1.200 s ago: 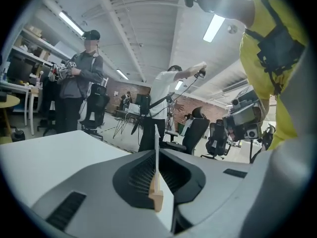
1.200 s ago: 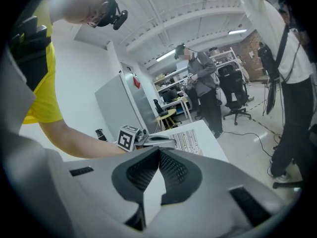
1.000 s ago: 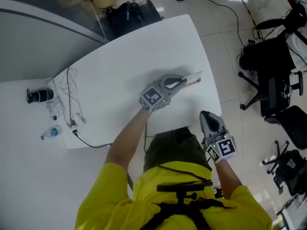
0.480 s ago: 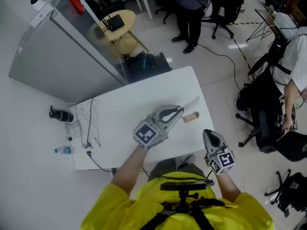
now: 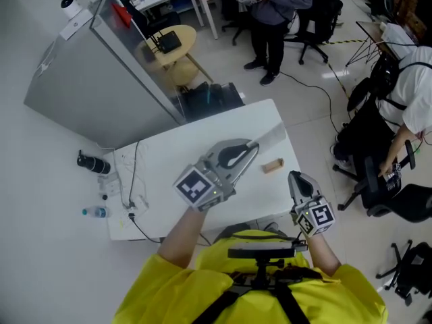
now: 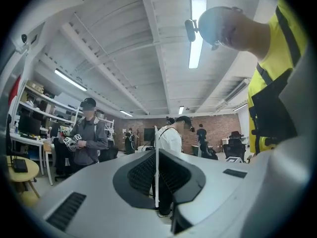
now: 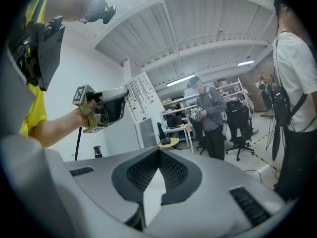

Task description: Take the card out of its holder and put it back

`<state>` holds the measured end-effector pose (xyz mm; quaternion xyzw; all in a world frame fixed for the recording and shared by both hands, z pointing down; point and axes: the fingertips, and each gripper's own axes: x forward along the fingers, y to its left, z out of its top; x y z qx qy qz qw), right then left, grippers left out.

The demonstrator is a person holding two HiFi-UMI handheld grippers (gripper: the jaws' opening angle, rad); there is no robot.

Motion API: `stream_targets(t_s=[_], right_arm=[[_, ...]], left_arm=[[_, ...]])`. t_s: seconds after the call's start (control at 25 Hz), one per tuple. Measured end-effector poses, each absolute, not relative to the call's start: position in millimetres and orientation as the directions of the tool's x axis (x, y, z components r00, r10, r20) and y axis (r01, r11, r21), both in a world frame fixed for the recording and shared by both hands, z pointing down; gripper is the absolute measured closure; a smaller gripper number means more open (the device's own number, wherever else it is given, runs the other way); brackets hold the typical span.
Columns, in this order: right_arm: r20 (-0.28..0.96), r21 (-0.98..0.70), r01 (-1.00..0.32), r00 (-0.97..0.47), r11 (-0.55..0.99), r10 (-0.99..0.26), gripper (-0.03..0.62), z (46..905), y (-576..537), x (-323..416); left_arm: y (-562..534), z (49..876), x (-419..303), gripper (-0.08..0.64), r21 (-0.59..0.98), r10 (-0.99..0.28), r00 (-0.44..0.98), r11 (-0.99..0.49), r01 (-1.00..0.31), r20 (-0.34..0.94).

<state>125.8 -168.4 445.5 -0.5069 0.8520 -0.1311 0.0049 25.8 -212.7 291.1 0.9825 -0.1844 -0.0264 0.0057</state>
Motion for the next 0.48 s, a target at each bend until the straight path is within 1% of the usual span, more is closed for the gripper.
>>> stream_targets(t_s=[0.04,0.24,0.4,0.48], right_arm=[[0.122,-0.229,-0.862,-0.486,0.452,-0.865,0.588,444.6,-168.9,124.8],[0.125,-0.235,-0.862,-0.486,0.450,-0.865,0.588,446.2,-170.0,120.2],[0.133,-0.237,-0.859,-0.491,0.453,-0.861,0.588,448.1,-171.2,115.4],[0.136,-0.239,-0.858,-0.493,0.455,-0.859,0.588,450.1,-170.0,113.7]], left_arm=[[-210.8,291.0,24.4,0.552,0.019,-0.362,0.931,-0.932,-0.361,-0.041],[-210.3,280.7,18.0,0.552,0.007,-0.381,0.920,-0.924,-0.382,-0.090],[-213.9,284.6,12.6,0.552,0.033,-0.394,0.916,-0.919,-0.393,-0.076],[-212.4,290.5,10.4,0.552,0.047,-0.393,0.918,-0.919,-0.391,-0.049]])
